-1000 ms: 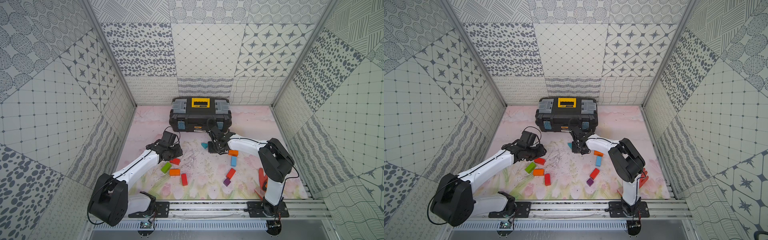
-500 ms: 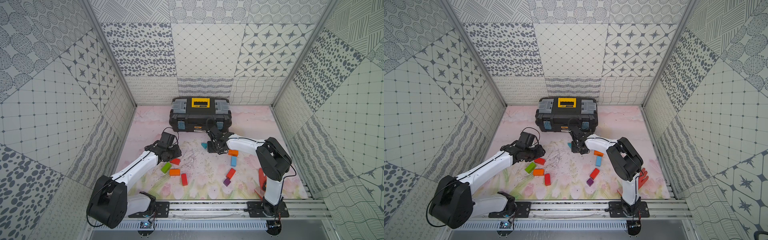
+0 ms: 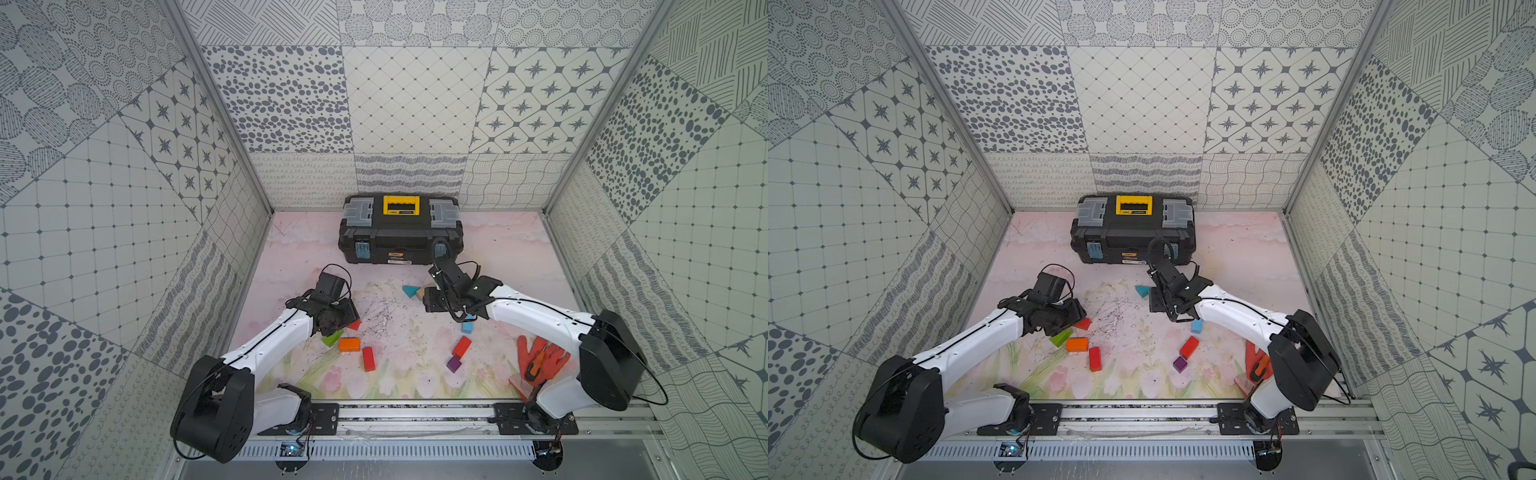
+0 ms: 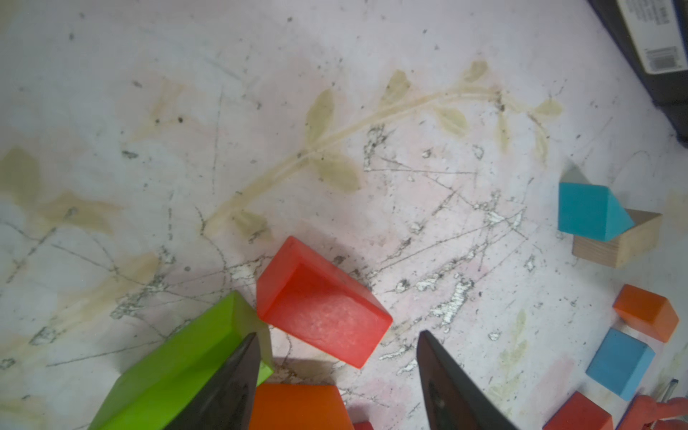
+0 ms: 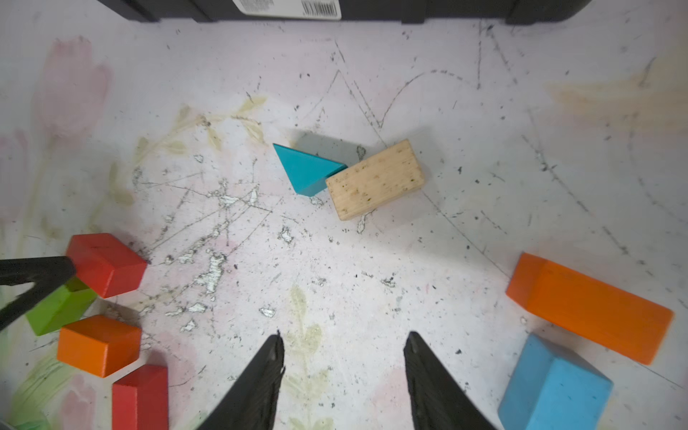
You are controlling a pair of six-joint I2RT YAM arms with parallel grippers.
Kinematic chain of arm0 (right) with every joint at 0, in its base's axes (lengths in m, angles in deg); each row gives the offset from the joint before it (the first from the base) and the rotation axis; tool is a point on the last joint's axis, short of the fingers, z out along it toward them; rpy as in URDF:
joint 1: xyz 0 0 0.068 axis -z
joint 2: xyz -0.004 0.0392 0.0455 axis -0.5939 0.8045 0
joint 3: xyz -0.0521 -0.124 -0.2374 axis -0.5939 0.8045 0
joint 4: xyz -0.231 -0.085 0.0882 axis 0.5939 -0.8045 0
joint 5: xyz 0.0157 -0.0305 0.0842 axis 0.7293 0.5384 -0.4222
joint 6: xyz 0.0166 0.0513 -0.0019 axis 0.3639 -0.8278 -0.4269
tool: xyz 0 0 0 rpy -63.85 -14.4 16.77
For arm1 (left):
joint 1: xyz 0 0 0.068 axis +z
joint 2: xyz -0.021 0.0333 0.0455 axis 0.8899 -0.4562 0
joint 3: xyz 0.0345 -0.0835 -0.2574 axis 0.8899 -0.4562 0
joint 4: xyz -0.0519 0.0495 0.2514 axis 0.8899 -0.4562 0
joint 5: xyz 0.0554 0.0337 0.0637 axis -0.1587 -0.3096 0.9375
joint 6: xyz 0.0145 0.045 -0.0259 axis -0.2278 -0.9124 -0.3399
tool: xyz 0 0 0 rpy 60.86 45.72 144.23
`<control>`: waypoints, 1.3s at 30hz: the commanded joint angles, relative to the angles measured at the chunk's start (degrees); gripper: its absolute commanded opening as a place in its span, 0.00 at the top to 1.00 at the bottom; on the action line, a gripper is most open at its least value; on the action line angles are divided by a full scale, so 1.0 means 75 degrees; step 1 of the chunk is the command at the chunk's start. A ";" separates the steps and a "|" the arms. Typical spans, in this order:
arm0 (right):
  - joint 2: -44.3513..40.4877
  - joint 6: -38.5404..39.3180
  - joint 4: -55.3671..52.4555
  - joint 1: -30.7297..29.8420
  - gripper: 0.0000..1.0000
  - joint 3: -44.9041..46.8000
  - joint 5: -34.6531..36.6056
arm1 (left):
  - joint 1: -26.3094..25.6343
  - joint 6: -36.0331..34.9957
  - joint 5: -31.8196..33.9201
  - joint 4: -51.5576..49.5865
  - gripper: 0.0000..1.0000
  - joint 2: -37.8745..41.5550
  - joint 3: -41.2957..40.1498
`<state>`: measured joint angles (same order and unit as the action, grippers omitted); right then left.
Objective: Assemble a heart with building blocks
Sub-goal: Assemble the building block at the center of the board, then move the building block to the center of the board.
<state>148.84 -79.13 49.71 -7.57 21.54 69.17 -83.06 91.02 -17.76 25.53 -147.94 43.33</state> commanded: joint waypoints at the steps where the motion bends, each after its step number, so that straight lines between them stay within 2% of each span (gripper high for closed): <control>1: -0.0263 0.0054 -0.0211 0.0008 0.44 0.0158 0.0270 | 0.0104 0.0671 -0.0222 0.0373 0.33 -0.0216 -0.0115; 7: -0.0405 0.0112 -0.0220 0.0009 0.44 0.0187 0.0245 | 0.0107 0.0979 -0.0246 0.0701 0.35 -0.0873 -0.0066; 11: -0.0518 0.0086 -0.0196 0.0011 0.45 0.0263 0.0204 | 0.0102 0.1087 -0.0442 0.0932 0.39 -0.1276 0.0026; 13: -0.0586 0.0105 -0.0208 0.0009 0.48 0.0293 0.0240 | 0.0100 0.1113 -0.0456 0.0924 0.43 -0.1440 0.0117; 19: -0.0727 0.0124 -0.0267 0.0009 0.60 0.0327 0.0354 | -0.0023 0.1223 -0.0677 0.1193 0.62 -0.1663 0.0420; 24: -0.0668 0.0001 -0.0255 0.0044 0.64 0.0253 0.0486 | -0.0294 0.1177 -0.0952 0.1473 0.93 -0.2558 0.1364; 28: -0.0557 -0.0057 -0.0246 0.0044 0.65 0.0169 0.0443 | -0.0455 0.1416 -0.0961 0.1951 1.00 -0.3192 0.1833; 30: -0.0536 -0.0093 -0.0261 0.0050 0.65 0.0154 0.0437 | -0.0481 0.1625 -0.0983 0.2179 0.99 -0.3438 0.1983; 31: -0.0536 -0.0103 -0.0266 0.0045 0.65 0.0155 0.0415 | -0.0503 0.1710 -0.1029 0.2306 0.96 -0.3559 0.2037; 36: -0.0628 -0.0222 -0.0325 0.0045 0.64 0.0280 0.0392 | -0.0738 0.1848 -0.1143 0.2726 0.57 -0.3860 0.2183; 38: -0.0669 -0.0290 -0.0392 0.0044 0.63 0.0318 0.0343 | -0.0762 0.1862 -0.1175 0.2714 0.47 -0.3840 0.2149; 39: -0.0694 -0.0310 -0.0407 0.0040 0.63 0.0343 0.0304 | -0.0763 0.1841 -0.1165 0.2704 0.40 -0.3759 0.2085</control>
<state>144.66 -79.85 46.85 -7.31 23.59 71.53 -88.03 103.10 -25.13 42.84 -175.83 58.80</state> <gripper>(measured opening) 0.369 0.556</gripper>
